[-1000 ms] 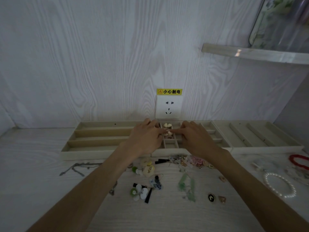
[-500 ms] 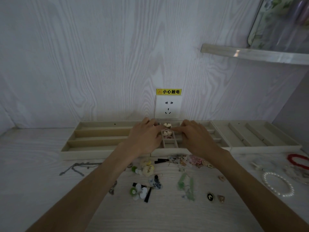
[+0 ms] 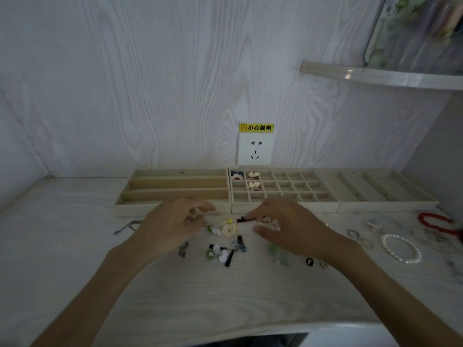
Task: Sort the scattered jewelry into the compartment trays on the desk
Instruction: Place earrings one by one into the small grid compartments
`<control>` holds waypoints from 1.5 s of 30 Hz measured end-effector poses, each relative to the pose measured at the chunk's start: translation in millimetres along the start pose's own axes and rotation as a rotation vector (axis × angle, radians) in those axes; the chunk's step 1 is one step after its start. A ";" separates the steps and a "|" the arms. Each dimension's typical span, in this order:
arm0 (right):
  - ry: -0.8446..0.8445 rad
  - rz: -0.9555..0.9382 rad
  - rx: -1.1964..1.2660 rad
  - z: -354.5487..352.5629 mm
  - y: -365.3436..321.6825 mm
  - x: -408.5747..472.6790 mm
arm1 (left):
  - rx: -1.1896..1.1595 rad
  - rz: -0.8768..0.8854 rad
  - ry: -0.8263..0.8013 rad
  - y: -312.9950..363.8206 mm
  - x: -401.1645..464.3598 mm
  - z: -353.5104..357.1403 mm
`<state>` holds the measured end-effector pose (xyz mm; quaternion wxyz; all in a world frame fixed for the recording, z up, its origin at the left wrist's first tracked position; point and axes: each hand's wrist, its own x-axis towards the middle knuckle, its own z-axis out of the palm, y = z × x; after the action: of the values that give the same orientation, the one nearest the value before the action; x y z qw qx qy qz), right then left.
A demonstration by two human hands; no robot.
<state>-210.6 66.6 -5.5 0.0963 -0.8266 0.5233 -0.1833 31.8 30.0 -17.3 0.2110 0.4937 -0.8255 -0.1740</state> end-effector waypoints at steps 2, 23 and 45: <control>-0.054 -0.037 -0.019 11.0 -11.8 -3.0 | -0.016 0.008 -0.023 -5.3 -15.4 2.8; 0.145 -0.046 -0.058 56.6 -49.2 -15.0 | -0.130 -0.029 -0.071 10.3 -42.0 20.0; 0.034 0.478 -0.052 -22.3 60.5 -16.4 | -0.274 -0.065 0.015 0.1 -30.5 11.1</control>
<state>-276.1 55.8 -9.7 0.1066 -0.6782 0.7103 -0.1555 38.8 58.0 -32.1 0.2770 0.4881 -0.7760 -0.2879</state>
